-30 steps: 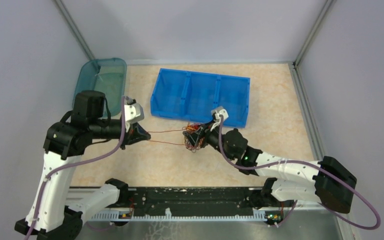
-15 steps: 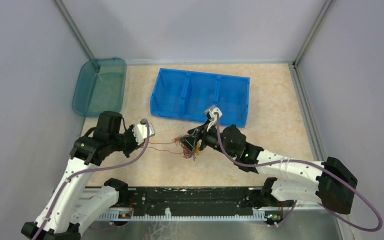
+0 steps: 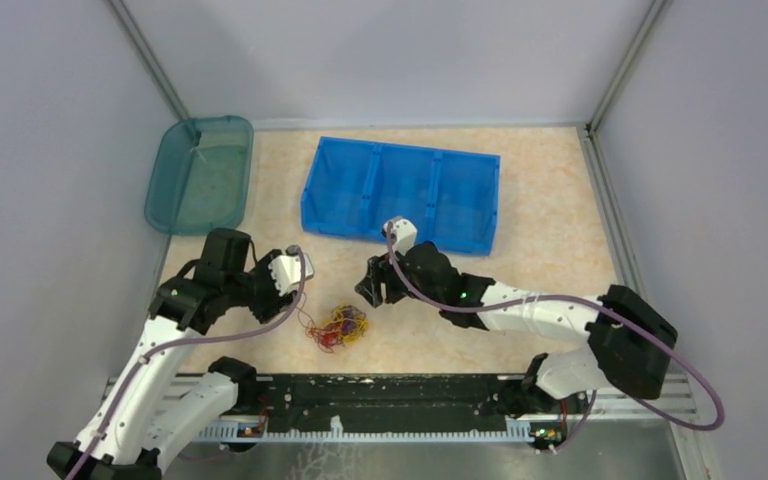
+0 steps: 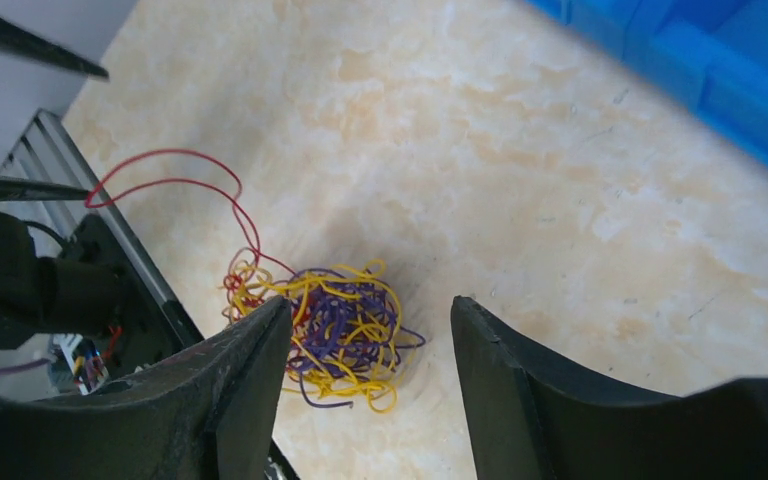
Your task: Untangle the cables
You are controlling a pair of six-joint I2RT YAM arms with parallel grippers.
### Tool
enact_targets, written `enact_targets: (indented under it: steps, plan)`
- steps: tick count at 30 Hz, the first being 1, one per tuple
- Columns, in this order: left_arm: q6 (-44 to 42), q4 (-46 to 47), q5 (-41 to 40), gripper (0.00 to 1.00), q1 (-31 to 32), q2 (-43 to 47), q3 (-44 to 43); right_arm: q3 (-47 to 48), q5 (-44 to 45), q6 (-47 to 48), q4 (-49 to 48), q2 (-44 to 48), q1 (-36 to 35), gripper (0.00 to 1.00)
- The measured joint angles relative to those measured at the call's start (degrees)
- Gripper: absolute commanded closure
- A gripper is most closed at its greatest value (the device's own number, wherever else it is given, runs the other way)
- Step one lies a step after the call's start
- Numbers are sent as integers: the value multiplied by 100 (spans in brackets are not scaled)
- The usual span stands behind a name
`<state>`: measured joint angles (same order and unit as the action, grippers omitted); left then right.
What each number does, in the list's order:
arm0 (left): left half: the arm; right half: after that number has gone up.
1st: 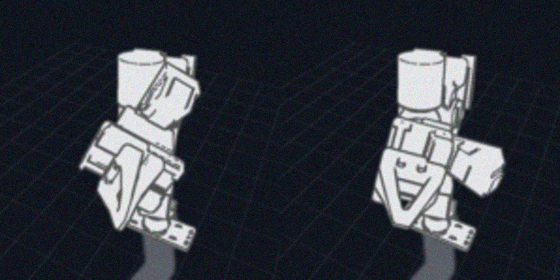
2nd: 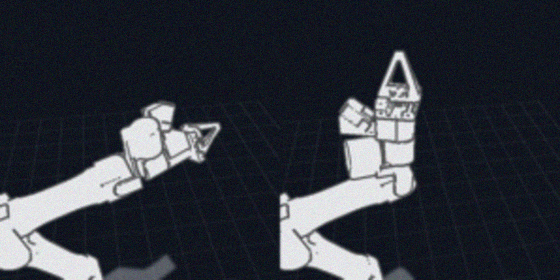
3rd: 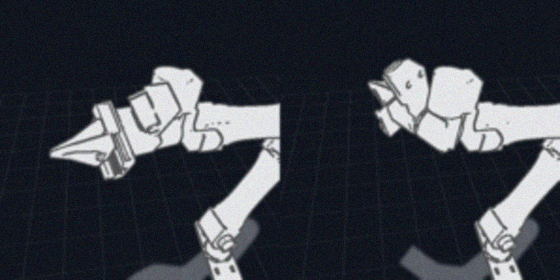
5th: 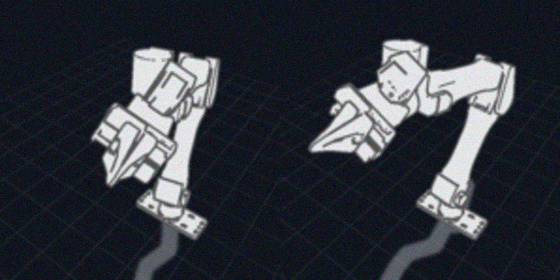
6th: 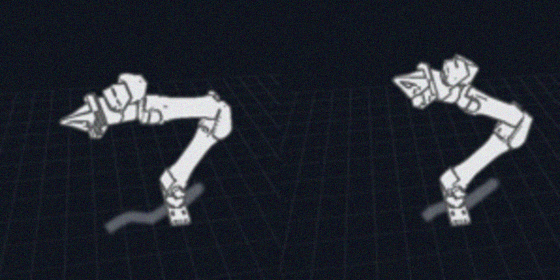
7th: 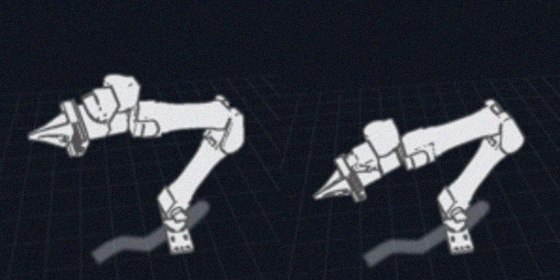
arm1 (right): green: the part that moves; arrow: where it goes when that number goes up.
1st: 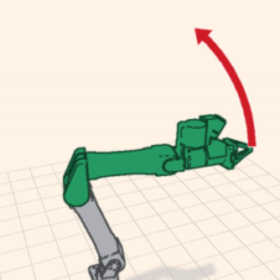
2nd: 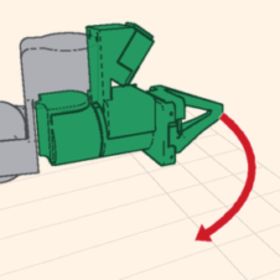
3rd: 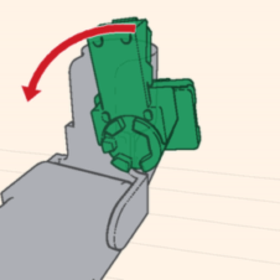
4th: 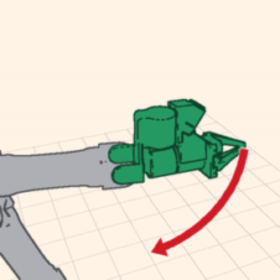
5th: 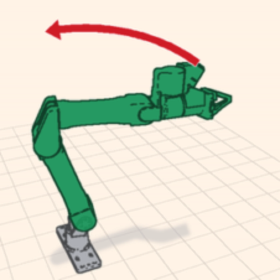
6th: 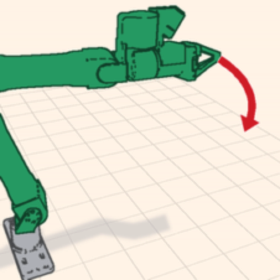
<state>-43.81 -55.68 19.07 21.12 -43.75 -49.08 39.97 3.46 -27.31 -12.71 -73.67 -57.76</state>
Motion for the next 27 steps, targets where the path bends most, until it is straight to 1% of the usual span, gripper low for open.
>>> enact_targets:
  steps: [2,5,7,9,11,13,14,15,17,18,21,27]
  plan:
    - [-48,-11,0,24,0,4,96,0,-195,-57,9,-280,4,45]
    - [-127,-44,0,17,0,28,225,107,-533,-149,39,-807,-9,46]
    - [-197,-103,4,10,0,50,299,190,-739,-227,20,-1150,-50,46]
    - [-258,-188,76,1,0,70,323,214,-883,-295,-20,-1375,-94,49]
    - [-321,-251,232,0,0,94,323,214,-1027,-385,-96,-1541,-140,52]
    - [-382,-326,433,0,0,133,323,214,-1158,-492,-243,-1655,-155,61]
    - [-400,-348,494,0,0,146,323,214,-1189,-533,-310,-1683,-164,67]
    - [-415,-363,560,0,0,153,323,214,-1233,-577,-398,-1716,-166,75]
    - [-450,-374,664,0,0,149,313,214,-1274,-627,-531,-1749,-168,95]
    - [-457,-376,717,0,0,131,297,214,-1283,-675,-586,-1753,-173,100]
    - [-498,-411,820,0,0,13,114,210,-1266,-743,-800,-1742,-173,100]
    - [-680,-496,841,0,0,-431,-970,66,-1097,-772,-1010,-1349,-133,100]
